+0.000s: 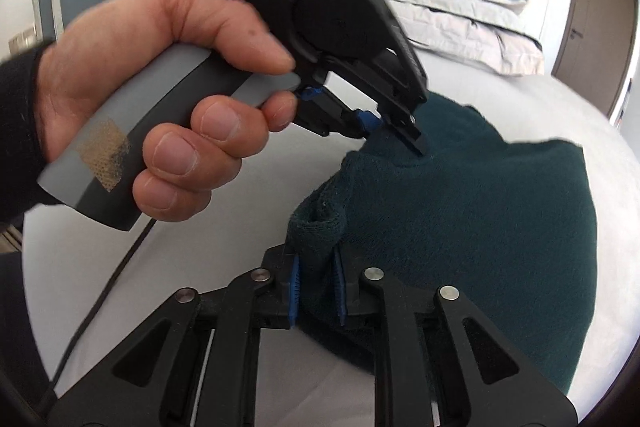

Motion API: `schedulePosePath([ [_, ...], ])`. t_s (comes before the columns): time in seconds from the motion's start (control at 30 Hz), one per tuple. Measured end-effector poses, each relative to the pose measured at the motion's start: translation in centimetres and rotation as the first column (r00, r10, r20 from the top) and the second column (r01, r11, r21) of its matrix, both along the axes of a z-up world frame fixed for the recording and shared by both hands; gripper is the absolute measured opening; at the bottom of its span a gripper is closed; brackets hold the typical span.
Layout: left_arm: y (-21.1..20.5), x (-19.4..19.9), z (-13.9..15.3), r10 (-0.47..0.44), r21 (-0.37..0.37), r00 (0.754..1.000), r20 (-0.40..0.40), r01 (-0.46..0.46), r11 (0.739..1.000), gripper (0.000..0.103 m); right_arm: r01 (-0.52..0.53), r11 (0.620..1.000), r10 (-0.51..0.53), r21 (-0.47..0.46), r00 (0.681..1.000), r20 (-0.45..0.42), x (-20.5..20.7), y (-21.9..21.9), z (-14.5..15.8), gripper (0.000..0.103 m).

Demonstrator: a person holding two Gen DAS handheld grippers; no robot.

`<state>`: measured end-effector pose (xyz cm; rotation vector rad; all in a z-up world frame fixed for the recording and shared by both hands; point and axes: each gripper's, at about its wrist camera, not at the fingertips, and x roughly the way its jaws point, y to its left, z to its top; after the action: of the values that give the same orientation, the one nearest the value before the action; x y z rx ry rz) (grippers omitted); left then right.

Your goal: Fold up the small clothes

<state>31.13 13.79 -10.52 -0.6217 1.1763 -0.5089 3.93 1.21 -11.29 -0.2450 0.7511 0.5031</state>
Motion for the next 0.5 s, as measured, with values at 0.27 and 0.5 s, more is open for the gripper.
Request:
schedulePosePath([
  [0.27, 1.3, -2.5, 4.6, 0.086, 0.176, 0.982, 0.166, -0.115, 0.978, 0.024, 0.055, 0.973, -0.045, 0.226, 0.998, -0.051, -4.7, -8.4, 4.2, 0.026],
  [0.5, -5.3, -7.1, 7.1, -0.091, 0.317, 0.953, 0.290, -0.006, 0.948, 0.024, 0.324, 0.840, -0.256, 0.436, 0.944, -0.208, -2.6, -21.6, 3.3, 0.028],
])
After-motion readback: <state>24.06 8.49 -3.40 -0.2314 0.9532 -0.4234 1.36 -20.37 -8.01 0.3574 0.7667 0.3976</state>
